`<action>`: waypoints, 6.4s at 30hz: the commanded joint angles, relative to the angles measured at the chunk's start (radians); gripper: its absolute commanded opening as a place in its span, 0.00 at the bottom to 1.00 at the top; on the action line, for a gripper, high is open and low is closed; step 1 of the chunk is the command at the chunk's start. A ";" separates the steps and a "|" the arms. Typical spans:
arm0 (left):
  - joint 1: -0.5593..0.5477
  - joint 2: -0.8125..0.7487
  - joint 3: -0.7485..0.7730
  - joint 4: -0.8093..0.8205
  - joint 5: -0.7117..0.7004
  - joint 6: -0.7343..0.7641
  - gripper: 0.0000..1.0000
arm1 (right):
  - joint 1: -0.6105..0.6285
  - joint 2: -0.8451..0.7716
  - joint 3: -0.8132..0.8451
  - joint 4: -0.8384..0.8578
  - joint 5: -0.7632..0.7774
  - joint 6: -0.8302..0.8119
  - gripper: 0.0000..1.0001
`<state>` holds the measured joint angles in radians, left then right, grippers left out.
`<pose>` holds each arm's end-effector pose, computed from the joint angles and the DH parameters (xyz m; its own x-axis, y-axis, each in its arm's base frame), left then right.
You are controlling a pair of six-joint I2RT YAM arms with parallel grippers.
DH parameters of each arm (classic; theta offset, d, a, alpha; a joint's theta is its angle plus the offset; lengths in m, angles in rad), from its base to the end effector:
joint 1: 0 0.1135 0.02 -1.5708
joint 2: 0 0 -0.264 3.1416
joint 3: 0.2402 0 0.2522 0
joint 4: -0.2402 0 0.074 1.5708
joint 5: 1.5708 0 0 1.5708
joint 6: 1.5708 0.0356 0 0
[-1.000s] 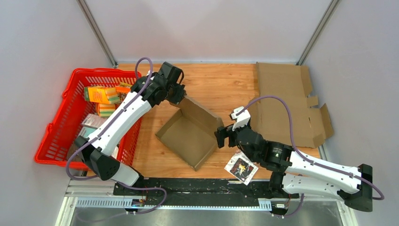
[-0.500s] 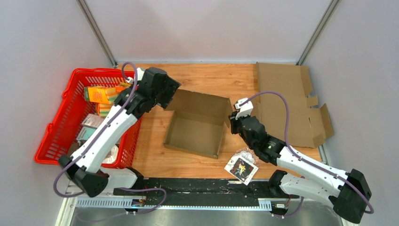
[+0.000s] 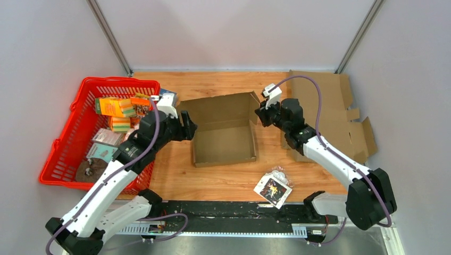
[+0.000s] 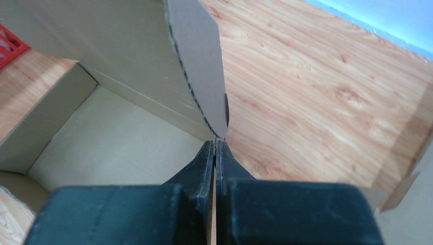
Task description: Fold the paper box
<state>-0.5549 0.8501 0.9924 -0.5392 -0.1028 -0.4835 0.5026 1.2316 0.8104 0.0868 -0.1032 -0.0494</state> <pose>0.1555 -0.0921 0.3637 -0.4971 -0.2359 -0.8350 0.2401 0.8874 -0.3936 0.2468 0.1398 0.2811 -0.2594 -0.1986 -0.9451 -0.5779 0.8160 -0.0129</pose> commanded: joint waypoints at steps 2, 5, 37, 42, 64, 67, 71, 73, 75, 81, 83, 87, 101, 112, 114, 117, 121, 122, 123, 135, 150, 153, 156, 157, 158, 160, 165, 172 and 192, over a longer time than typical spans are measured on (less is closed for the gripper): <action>0.001 0.026 -0.098 0.070 -0.138 0.187 0.73 | -0.055 0.072 0.142 -0.028 -0.240 -0.110 0.00; 0.001 0.095 0.011 0.015 -0.302 0.265 0.74 | -0.094 0.104 0.197 -0.082 -0.309 -0.112 0.00; 0.015 0.458 0.373 -0.116 -0.373 0.511 0.16 | -0.128 -0.085 0.302 -0.960 0.102 0.534 1.00; 0.016 0.449 0.385 -0.131 -0.359 0.490 0.01 | -0.102 -0.262 0.088 -1.089 -0.039 0.612 1.00; 0.018 0.362 0.313 -0.088 -0.281 0.461 0.00 | 0.008 -0.106 -0.178 -0.877 0.264 0.924 0.89; 0.018 0.366 0.304 -0.088 -0.285 0.459 0.00 | 0.040 -0.074 -0.168 -0.878 0.309 0.937 0.86; 0.018 0.372 0.311 -0.093 -0.285 0.456 0.00 | 0.065 -0.061 -0.174 -0.871 0.364 0.974 0.81; 0.018 0.372 0.311 -0.093 -0.282 0.456 0.00 | 0.073 -0.057 -0.174 -0.871 0.382 0.982 0.77; 0.018 0.372 0.308 -0.093 -0.281 0.456 0.00 | 0.080 -0.049 -0.174 -0.871 0.395 0.985 0.76; 0.018 0.371 0.307 -0.094 -0.271 0.454 0.00 | 0.105 -0.076 -0.197 -0.823 0.402 0.970 0.57; 0.018 0.372 0.308 -0.094 -0.268 0.454 0.00 | 0.105 -0.083 -0.206 -0.788 0.390 0.948 0.51; 0.018 0.372 0.305 -0.094 -0.267 0.454 0.00 | 0.103 -0.073 -0.200 -0.777 0.392 0.922 0.34; 0.018 0.379 0.307 -0.102 -0.270 0.445 0.00 | 0.108 -0.196 -0.073 -0.820 0.511 0.777 0.15; 0.018 0.418 0.354 -0.171 -0.252 0.341 0.00 | 0.275 -0.115 0.131 -0.543 0.467 0.582 0.13; 0.018 0.426 0.359 -0.185 -0.244 0.326 0.00 | 0.290 -0.054 0.202 -0.431 0.380 0.585 0.14; 0.018 0.417 0.350 -0.186 -0.238 0.307 0.00 | 0.292 0.090 0.274 -0.313 0.343 0.544 0.24; 0.018 0.402 0.333 -0.186 -0.227 0.306 0.00 | 0.281 0.207 0.401 -0.384 0.402 0.430 0.67; 0.018 0.399 0.334 -0.186 -0.224 0.306 0.00 | 0.243 0.183 0.380 -0.386 0.401 0.402 0.71; 0.018 0.396 0.334 -0.192 -0.219 0.310 0.00 | 0.213 0.165 0.353 -0.362 0.380 0.393 0.78; 0.018 0.394 0.361 -0.194 -0.164 0.333 0.00 | -0.093 0.099 0.065 0.094 -0.146 0.175 0.86; 0.119 0.254 0.278 -0.121 -0.036 0.465 0.66 | -0.211 0.198 0.127 0.068 -0.357 0.119 0.18; 0.131 0.271 0.282 -0.117 -0.029 0.482 0.68 | -0.233 0.236 0.176 0.002 -0.424 0.086 0.14; 0.157 0.320 0.275 -0.111 0.061 0.529 0.71 | -0.254 0.238 0.181 -0.002 -0.447 0.088 0.08; 0.180 0.340 0.278 -0.114 0.084 0.530 0.71 | -0.260 0.236 0.174 0.005 -0.451 0.095 0.07; 0.188 0.372 0.278 -0.091 0.098 0.525 0.71 | -0.265 0.236 0.171 0.013 -0.461 0.094 0.06; 0.193 0.400 0.288 -0.065 0.159 0.523 0.71 | -0.265 0.239 0.173 0.011 -0.466 0.091 0.04; 0.194 0.494 0.340 -0.004 0.106 0.548 0.71 | -0.265 0.252 0.182 0.001 -0.471 0.077 0.00; 0.204 0.584 0.403 -0.016 0.026 0.651 0.70 | -0.266 0.252 0.219 -0.047 -0.454 0.054 0.00; 0.385 0.765 0.550 0.150 0.413 0.645 0.73 | -0.317 0.353 0.386 -0.185 -0.592 0.005 0.00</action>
<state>-0.1925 1.5723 1.4677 -0.4469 0.3027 0.1299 0.1909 1.5848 1.1378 -0.1047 -0.6567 -0.0277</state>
